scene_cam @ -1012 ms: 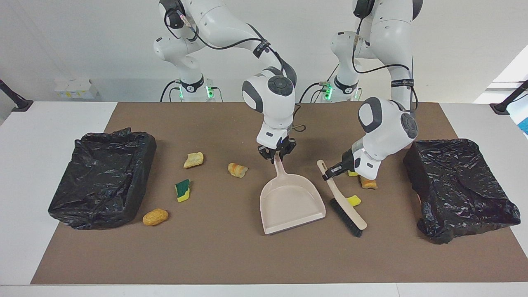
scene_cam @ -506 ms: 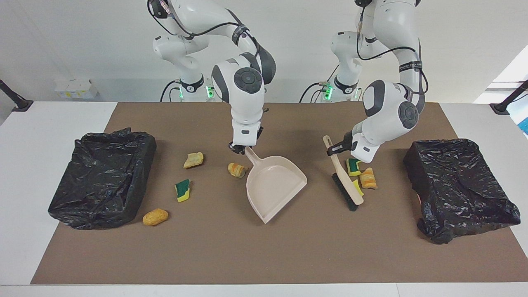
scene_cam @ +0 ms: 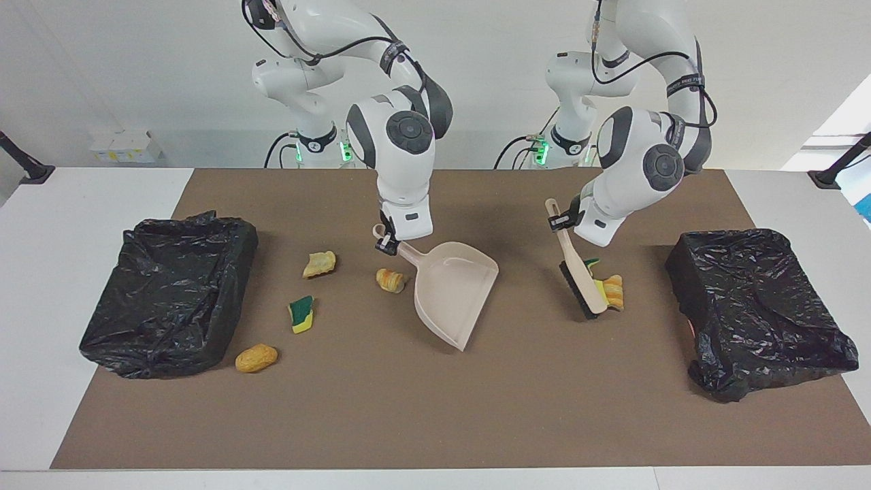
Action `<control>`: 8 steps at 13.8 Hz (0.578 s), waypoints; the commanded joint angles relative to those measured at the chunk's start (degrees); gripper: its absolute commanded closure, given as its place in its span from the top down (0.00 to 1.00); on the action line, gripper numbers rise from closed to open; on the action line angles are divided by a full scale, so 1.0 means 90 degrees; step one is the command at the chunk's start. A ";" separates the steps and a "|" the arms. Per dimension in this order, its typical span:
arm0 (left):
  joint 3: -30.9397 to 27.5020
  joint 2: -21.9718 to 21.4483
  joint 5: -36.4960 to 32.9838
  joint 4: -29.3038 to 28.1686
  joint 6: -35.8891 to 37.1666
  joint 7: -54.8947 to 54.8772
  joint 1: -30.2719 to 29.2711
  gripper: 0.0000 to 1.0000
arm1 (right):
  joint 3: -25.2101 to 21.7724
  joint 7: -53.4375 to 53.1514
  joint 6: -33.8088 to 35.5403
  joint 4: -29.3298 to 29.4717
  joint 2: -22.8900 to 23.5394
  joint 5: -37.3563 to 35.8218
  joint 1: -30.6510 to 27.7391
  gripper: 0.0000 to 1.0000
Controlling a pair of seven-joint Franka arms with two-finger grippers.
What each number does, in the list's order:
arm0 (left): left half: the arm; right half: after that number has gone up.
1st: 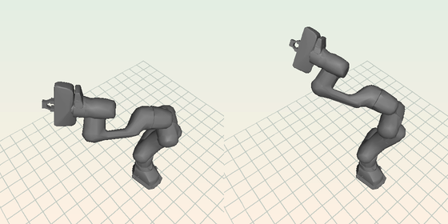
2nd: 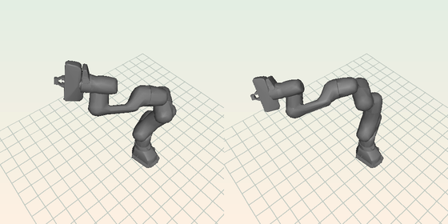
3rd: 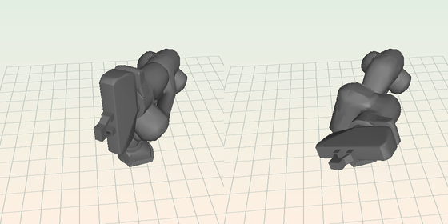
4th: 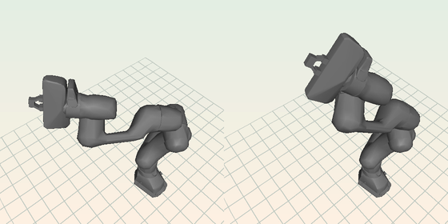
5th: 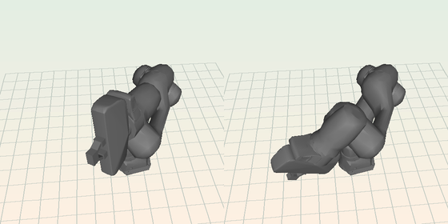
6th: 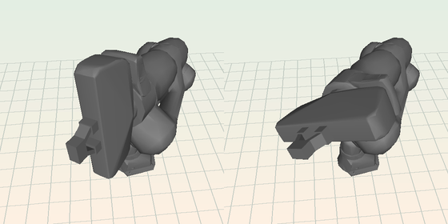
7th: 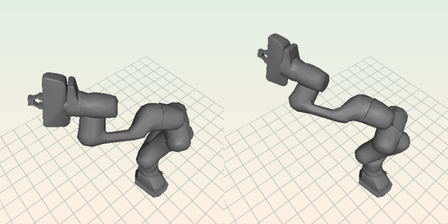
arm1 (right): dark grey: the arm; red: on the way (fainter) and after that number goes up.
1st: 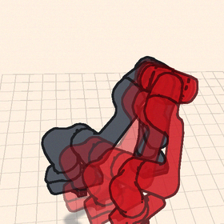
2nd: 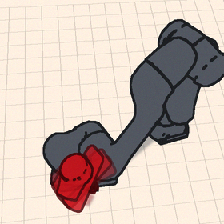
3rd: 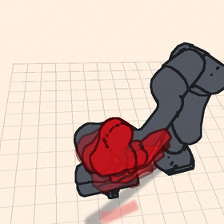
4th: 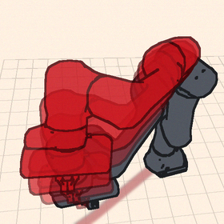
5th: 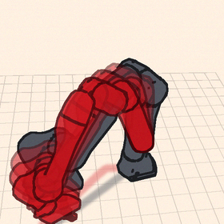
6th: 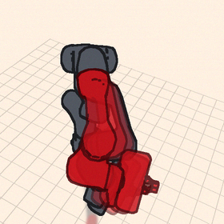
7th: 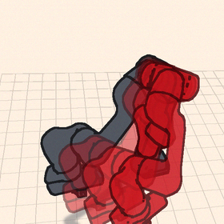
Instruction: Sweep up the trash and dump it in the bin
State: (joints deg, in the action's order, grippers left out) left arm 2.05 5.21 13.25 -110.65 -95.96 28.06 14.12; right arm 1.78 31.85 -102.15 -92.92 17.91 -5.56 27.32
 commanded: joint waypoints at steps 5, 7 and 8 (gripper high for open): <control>-0.0071 -0.0588 -0.0738 -0.0274 0.0252 -0.0159 -0.0064 0.00 | 0.0027 0.1115 -0.0046 -0.0262 -0.0233 -0.0066 0.0031 0.00; -0.0071 -0.0627 -0.1157 -0.0371 0.0174 -0.0450 -0.0366 0.00 | 0.0027 0.1713 -0.0027 -0.0301 -0.0233 -0.0115 0.0002 0.00; -0.0071 -0.0666 -0.1333 -0.0468 0.0106 -0.0848 -0.0551 0.00 | 0.0027 0.1773 -0.0017 -0.0388 -0.0291 -0.0115 0.0002 0.00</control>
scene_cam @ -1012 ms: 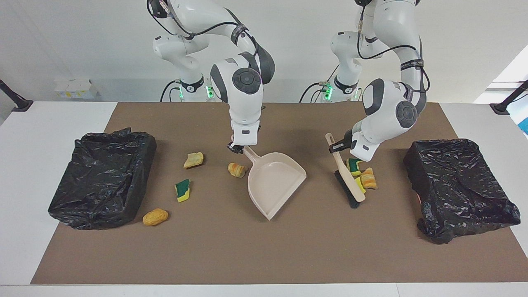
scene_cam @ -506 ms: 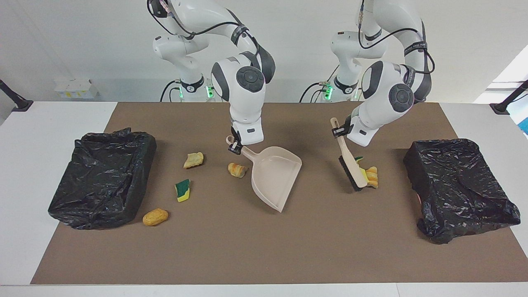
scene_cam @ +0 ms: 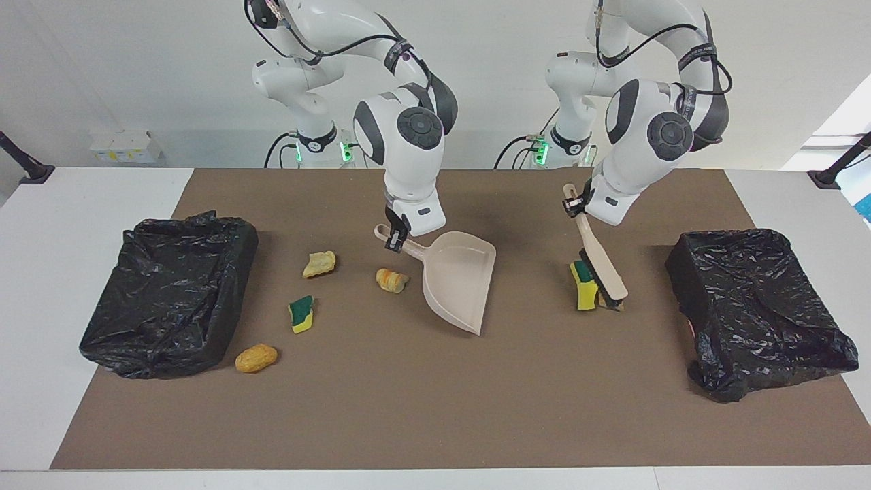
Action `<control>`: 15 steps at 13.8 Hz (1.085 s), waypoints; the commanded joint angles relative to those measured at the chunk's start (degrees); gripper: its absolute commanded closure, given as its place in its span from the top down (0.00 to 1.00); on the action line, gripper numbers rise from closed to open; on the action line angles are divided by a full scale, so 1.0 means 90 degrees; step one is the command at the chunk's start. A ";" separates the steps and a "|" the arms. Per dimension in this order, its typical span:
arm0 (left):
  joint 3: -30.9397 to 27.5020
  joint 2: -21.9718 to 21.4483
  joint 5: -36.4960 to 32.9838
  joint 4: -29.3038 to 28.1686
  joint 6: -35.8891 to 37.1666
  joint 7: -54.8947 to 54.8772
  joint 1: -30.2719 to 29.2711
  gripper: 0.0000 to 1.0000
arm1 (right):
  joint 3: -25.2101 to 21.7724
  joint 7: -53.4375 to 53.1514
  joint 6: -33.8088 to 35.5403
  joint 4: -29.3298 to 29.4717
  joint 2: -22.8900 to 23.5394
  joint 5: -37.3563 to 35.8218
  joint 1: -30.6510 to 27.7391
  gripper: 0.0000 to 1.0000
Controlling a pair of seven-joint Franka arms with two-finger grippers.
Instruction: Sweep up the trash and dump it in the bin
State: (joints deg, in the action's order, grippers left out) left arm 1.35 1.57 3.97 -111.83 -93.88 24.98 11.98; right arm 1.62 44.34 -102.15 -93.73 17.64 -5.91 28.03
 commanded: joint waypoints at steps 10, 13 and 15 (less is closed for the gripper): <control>0.0025 -0.0721 -0.0734 -0.2046 -0.1815 -0.1584 -0.0883 0.00 | 0.0045 0.1391 -0.1628 -0.1891 -0.0837 0.0051 -0.0410 0.00; 0.0035 -0.0556 -0.0714 -0.2056 -0.2068 -0.1496 -0.0415 0.00 | 0.0045 0.1353 -0.1745 -0.1852 -0.0769 0.0061 -0.0284 0.00; 0.0045 -0.0535 -0.0578 -0.2047 -0.2088 -0.1496 -0.0142 0.00 | 0.0045 0.1323 -0.1852 -0.1842 -0.0642 0.0012 -0.0108 0.00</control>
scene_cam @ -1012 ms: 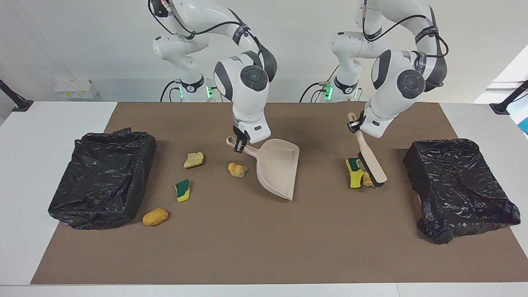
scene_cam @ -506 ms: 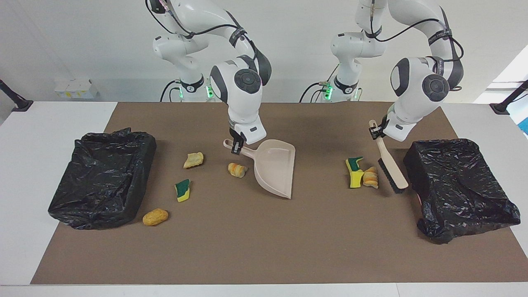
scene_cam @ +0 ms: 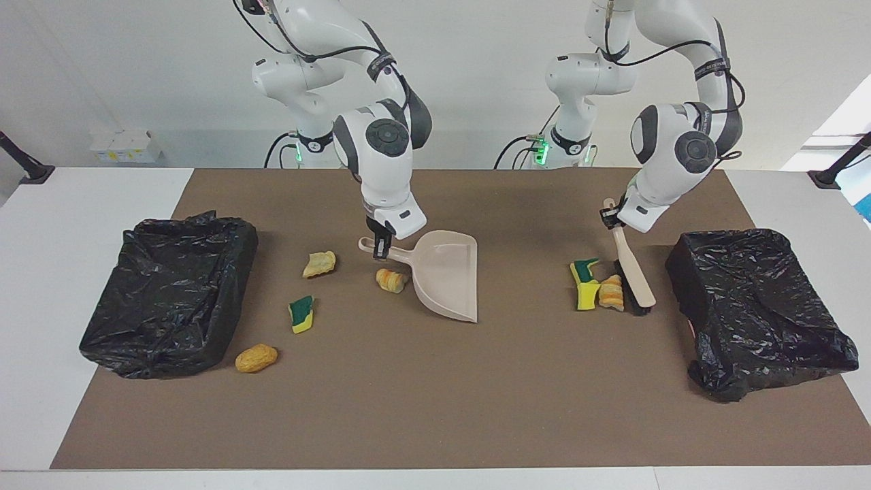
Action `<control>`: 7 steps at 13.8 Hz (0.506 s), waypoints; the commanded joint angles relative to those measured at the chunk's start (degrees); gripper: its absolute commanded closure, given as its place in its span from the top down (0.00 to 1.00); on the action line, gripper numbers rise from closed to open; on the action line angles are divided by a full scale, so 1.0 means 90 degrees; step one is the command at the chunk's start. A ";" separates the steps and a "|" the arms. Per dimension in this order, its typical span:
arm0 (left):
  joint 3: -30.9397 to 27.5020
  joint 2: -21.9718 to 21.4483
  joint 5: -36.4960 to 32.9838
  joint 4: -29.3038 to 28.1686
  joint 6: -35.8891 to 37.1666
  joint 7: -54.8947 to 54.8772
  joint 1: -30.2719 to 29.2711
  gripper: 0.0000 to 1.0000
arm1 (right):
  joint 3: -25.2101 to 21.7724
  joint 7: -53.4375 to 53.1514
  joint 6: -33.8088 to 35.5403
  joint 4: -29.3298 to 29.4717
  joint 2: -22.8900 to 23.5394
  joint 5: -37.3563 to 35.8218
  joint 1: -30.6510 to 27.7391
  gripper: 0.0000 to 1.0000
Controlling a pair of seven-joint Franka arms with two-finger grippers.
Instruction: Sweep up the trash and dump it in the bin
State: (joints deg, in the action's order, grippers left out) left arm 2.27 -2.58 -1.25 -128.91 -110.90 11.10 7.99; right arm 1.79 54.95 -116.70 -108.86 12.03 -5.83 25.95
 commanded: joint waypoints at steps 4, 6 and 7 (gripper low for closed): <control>-0.0057 0.0003 0.0656 -0.0149 -0.0343 0.0133 0.1102 0.00 | 0.0026 -0.0352 -0.0480 -0.0093 0.0216 -0.0075 0.0495 0.00; -0.0057 0.0130 0.1006 -0.0139 -0.0606 0.0406 0.1561 0.00 | 0.0026 -0.0382 -0.0539 -0.0082 0.0246 -0.0085 0.0535 0.00; -0.0057 0.0130 0.1192 -0.0139 -0.0714 0.0417 0.1805 0.00 | 0.0026 -0.0383 -0.0559 -0.0083 0.0256 -0.0085 0.0535 0.00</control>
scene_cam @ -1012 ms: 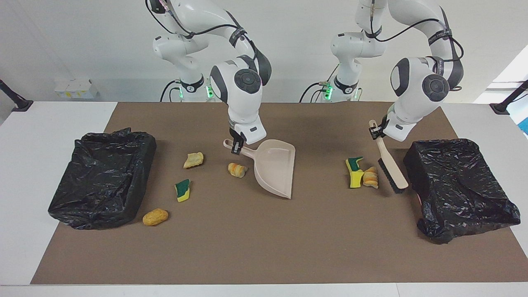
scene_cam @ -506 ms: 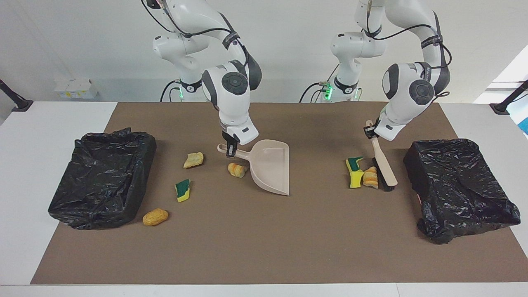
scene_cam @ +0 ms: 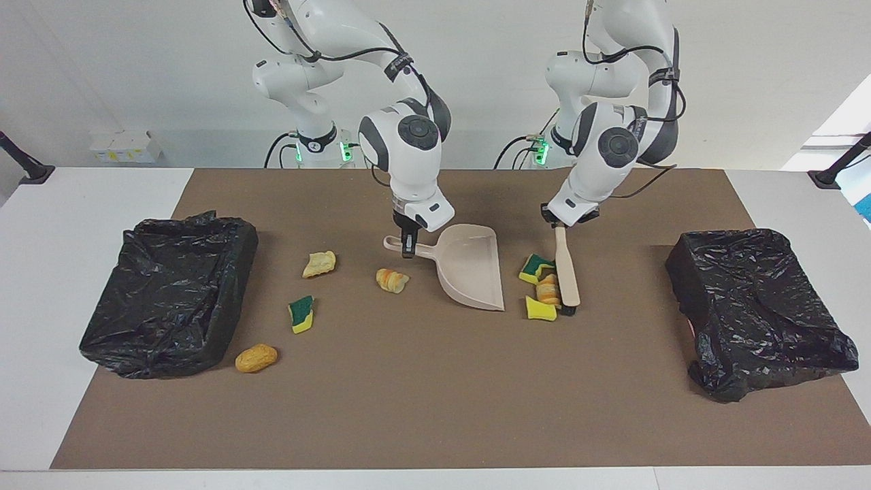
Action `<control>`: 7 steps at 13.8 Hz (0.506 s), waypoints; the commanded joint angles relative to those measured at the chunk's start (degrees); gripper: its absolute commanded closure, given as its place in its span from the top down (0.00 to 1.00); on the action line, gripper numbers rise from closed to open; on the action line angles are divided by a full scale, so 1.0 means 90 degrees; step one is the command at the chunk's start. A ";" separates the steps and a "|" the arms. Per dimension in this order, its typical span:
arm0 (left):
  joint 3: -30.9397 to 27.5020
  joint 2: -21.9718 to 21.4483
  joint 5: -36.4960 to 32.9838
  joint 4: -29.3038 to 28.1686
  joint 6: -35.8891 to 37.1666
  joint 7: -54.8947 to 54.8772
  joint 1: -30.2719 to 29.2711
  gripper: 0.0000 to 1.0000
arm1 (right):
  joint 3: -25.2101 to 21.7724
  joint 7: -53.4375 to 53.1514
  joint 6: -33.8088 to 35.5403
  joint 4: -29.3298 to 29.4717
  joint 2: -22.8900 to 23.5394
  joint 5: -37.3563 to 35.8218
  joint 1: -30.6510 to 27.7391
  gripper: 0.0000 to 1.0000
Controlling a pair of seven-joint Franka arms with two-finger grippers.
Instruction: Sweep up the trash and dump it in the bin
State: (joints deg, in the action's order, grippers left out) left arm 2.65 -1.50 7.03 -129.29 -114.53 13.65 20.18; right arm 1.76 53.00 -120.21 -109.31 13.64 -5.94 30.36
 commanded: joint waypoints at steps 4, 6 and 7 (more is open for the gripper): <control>-0.0090 -0.0009 0.0468 0.0087 -0.0137 0.0347 0.1428 0.00 | 0.0029 -0.0176 -0.0315 -0.0033 0.0106 -0.0073 0.0045 0.00; -0.0090 0.0108 0.0468 0.0554 0.0204 0.0747 0.1567 0.00 | 0.0029 -0.0264 -0.0393 -0.0033 0.0135 -0.0073 0.0055 0.00; -0.0090 0.0128 0.0468 0.0799 0.0399 0.0758 0.1547 0.00 | 0.0029 -0.0264 -0.0383 -0.0023 0.0135 -0.0073 0.0045 0.00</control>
State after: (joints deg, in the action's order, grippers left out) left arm 2.89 -0.99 10.70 -126.69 -114.95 19.55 33.62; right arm 1.76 53.00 -121.70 -109.35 14.11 -5.94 30.43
